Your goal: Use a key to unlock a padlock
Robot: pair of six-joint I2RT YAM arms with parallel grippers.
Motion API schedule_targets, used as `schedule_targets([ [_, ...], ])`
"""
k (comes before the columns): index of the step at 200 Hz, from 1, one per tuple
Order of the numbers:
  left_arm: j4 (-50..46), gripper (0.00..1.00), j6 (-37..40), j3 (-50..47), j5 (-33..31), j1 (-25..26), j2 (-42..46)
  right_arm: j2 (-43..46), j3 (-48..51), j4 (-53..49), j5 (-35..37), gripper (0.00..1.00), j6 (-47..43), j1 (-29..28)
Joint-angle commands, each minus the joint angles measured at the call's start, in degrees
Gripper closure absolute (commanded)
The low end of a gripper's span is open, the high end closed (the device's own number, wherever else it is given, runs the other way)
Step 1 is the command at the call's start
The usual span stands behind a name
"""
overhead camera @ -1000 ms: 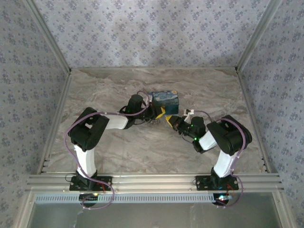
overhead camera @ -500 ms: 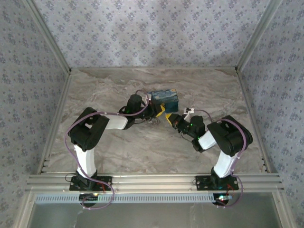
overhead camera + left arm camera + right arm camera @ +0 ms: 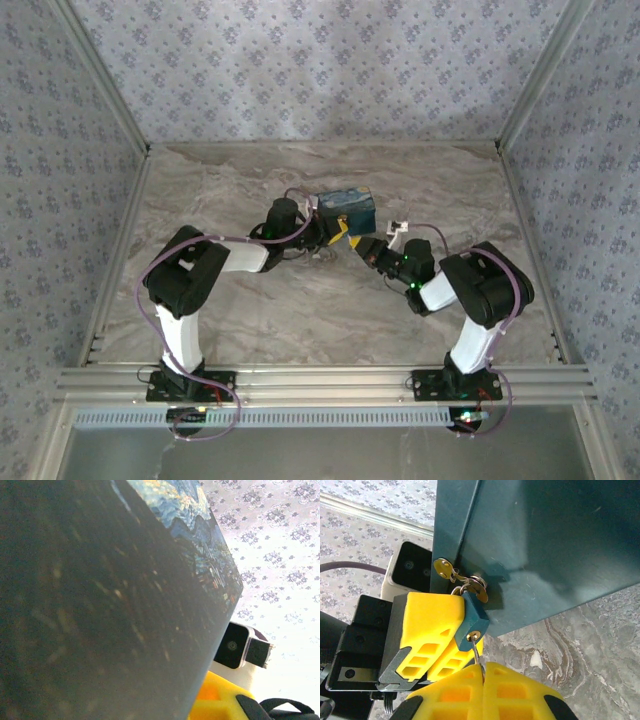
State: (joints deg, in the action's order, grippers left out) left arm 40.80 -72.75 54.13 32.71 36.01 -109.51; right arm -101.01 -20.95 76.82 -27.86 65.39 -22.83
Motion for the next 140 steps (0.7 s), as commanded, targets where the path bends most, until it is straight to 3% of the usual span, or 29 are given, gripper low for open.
schedule_targets([
  [1,2.6,1.00,-0.3,0.0,6.5,1.9,0.3,-2.0,-3.5,3.0,-3.0,1.00,3.2,1.0],
  [88,4.6,1.00,-0.9,-0.4,6.8,1.8,0.0,-2.1,-4.9,3.0,-2.5,1.00,20.4,2.3],
  [140,5.2,1.00,-1.2,-0.7,7.0,1.9,0.0,-3.2,-6.0,2.9,-5.3,1.00,19.6,4.9],
])
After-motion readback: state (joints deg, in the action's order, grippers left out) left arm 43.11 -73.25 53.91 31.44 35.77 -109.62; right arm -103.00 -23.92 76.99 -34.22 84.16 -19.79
